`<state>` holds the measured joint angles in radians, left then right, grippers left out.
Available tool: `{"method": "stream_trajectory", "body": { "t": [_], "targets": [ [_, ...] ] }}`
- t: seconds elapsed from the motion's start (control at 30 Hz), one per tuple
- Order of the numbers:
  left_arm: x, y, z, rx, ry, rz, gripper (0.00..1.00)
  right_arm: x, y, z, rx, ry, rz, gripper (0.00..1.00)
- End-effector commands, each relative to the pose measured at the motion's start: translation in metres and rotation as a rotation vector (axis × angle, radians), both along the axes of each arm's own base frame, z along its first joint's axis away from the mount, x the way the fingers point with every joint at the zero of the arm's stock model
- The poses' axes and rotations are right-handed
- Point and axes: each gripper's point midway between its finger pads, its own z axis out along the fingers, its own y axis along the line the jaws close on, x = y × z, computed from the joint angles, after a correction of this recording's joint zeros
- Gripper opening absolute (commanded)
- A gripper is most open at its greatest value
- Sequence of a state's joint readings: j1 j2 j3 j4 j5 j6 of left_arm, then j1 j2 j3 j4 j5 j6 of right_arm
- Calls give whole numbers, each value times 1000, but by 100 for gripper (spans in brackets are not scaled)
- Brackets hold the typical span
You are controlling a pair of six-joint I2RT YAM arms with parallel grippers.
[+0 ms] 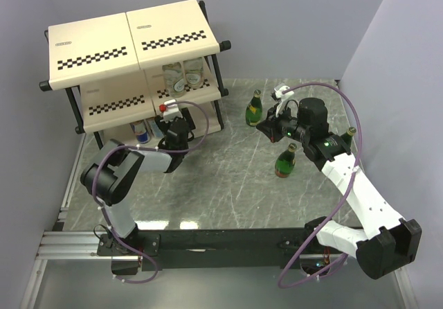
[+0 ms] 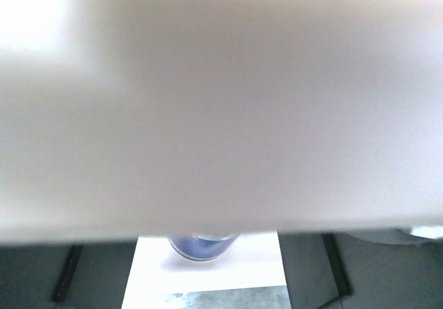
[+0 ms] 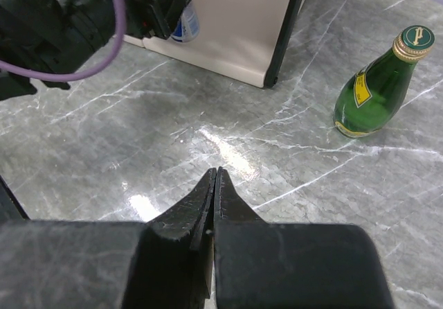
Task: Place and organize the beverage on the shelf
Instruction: Place the drink on the shelf.
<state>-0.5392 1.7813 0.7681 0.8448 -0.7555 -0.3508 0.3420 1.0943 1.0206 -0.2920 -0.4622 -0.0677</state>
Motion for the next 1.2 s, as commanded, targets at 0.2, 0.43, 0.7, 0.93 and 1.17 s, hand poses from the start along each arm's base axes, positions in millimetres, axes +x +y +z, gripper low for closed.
{"method": "stream_trajectory", "body": {
  "t": [0.2,0.43,0.7,0.93,1.17],
  "targets": [
    [-18,-5,31,-69,-51,-49,77,-2,-1,17,26,-41,6,0],
    [-29,-12,23,-91,-10,-102,76,-3,-1,17,23,-47,10,0],
    [-64,-33,30,-79,-1,-259,69,-18,6,10,-31,-70,146,4],
    [-89,-76,19,63,79,-348,44,-26,8,5,-71,-101,229,6],
    [-51,-101,22,227,163,-286,1,-23,-2,10,-61,-118,204,6]
  ]
}}
